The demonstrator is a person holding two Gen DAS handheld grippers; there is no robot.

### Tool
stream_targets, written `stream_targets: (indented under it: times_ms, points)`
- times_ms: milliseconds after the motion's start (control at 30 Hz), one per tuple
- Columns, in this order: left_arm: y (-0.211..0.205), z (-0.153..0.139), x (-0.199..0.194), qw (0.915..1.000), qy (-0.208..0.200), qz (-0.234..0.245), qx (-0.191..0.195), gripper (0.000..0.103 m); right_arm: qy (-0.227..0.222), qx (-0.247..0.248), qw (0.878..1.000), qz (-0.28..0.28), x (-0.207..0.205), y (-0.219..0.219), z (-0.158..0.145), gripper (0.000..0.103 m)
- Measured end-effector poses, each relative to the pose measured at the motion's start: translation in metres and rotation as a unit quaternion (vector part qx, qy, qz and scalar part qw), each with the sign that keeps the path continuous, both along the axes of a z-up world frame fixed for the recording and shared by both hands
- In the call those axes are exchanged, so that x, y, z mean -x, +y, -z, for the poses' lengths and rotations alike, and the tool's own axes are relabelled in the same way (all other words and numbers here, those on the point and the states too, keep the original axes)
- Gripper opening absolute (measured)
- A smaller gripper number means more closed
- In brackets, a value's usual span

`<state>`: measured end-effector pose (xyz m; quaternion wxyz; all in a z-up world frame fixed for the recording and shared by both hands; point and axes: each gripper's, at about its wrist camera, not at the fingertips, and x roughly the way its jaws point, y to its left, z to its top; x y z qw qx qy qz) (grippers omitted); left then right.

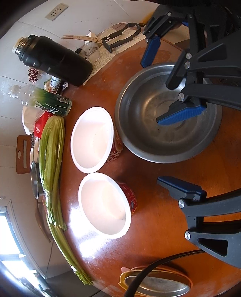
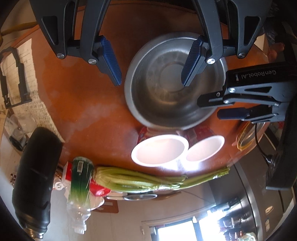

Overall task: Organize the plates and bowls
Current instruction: 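Close the left gripper on the large steel bowl rim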

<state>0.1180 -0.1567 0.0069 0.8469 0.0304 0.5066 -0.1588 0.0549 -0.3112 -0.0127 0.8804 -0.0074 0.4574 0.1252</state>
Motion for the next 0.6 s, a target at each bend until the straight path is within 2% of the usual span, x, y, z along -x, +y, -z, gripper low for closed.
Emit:
stream_targets:
  times_ms: [233,333,400,600]
  points:
    - [-0.001,0.017,-0.007,0.9995,0.029,-0.006,0.01,0.057,0.017,-0.004,1.0,0.005,-0.005,-0.004,0.013,0.068]
    - [-0.003,0.021,-0.008,0.9994,0.034,-0.003,0.012,0.057,0.013,-0.004,1.0,0.004,-0.007,-0.005,0.014,0.067]
    - [-0.005,0.022,-0.009,0.9993,0.034,0.0,0.014,0.057,0.013,-0.006,1.0,0.002,-0.008,-0.004,0.014,0.062]
    - [-0.01,0.027,-0.011,0.9989,0.042,0.008,0.02,0.056,0.011,-0.01,1.0,-0.015,-0.008,0.005,0.015,0.061]
